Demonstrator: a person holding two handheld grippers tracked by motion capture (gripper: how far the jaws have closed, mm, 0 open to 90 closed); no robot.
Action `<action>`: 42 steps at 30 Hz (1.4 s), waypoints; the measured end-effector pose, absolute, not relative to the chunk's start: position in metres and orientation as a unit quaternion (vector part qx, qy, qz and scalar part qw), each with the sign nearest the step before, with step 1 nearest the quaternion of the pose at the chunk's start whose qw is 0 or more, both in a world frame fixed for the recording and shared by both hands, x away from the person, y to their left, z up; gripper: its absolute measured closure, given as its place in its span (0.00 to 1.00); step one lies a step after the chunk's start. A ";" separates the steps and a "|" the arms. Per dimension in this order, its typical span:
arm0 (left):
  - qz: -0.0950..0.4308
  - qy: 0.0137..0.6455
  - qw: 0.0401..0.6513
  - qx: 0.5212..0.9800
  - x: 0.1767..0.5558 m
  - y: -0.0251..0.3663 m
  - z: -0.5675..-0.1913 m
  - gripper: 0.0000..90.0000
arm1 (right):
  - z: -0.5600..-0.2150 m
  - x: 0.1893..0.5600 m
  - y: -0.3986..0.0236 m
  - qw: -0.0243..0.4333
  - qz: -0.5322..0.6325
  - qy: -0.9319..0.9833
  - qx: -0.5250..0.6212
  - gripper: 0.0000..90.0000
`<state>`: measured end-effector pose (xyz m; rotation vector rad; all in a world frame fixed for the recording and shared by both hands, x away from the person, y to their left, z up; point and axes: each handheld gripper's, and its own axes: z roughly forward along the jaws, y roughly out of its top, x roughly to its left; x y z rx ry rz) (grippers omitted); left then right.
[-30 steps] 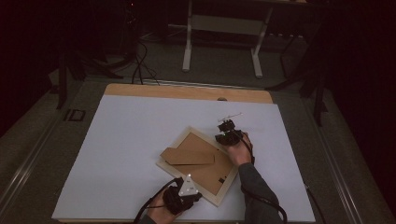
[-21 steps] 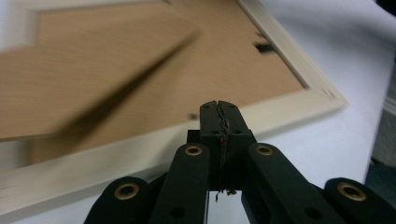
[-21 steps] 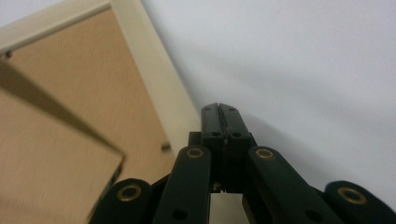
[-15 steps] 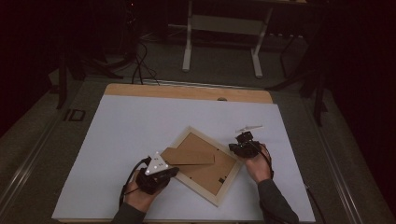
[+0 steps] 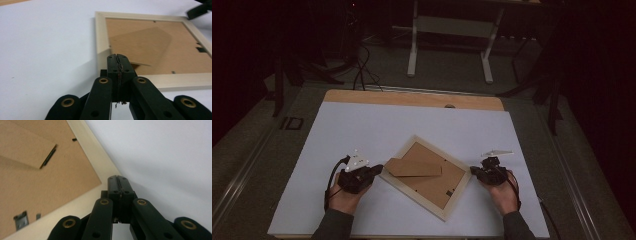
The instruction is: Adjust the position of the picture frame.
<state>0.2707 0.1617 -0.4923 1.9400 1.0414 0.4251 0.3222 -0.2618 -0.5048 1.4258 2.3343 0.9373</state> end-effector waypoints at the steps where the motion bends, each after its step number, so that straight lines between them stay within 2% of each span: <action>1: 0.173 0.421 0.433 0.778 0.273 0.162 -0.494 1.00 | -0.505 0.319 -0.263 0.125 0.323 0.800 0.490 1.00; 7: 0.178 0.431 0.412 0.783 0.290 0.166 -0.507 1.00 | -0.509 0.304 -0.268 0.122 0.315 0.804 0.490 1.00; 15: 0.157 0.444 0.403 0.784 0.304 0.174 -0.528 1.00 | -0.517 0.288 -0.262 0.110 0.310 0.811 0.483 1.00; 42: 0.130 0.434 0.381 0.806 0.309 0.159 -0.539 1.00 | -0.522 0.263 -0.244 0.082 0.312 0.826 0.462 1.00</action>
